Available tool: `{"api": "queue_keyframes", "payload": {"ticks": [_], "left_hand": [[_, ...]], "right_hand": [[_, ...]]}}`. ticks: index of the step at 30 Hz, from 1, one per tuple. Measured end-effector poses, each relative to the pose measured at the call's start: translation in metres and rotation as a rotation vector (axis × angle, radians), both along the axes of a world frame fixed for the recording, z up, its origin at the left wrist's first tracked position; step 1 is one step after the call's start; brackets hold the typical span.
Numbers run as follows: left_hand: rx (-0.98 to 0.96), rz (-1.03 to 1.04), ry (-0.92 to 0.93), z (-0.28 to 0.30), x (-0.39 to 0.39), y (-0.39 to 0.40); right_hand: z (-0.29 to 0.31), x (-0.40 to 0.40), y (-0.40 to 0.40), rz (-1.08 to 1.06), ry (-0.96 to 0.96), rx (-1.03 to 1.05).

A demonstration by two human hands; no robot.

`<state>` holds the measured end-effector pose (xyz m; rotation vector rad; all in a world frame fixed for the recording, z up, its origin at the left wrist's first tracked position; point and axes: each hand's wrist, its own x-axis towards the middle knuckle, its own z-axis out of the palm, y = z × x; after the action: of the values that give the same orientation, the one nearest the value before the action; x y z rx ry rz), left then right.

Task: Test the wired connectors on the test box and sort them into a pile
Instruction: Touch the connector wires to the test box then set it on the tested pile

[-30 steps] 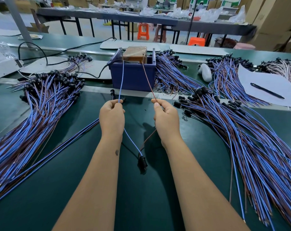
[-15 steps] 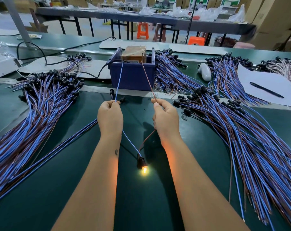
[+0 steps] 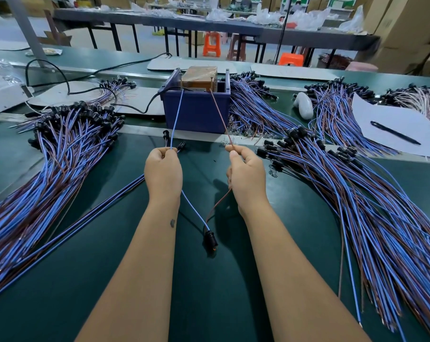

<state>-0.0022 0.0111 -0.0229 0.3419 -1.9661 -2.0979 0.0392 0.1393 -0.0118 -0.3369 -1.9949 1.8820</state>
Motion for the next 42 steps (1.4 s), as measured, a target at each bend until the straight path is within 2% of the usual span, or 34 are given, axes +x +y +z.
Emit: {"api": "queue_keyframes", "payload": {"ticks": [42], "left_hand": [[0.047, 0.028, -0.020, 0.0035, 0.0009, 0.0007]], "right_hand": [[-0.0008, -0.0006, 0.0005, 0.005, 0.005, -0.051]]}}
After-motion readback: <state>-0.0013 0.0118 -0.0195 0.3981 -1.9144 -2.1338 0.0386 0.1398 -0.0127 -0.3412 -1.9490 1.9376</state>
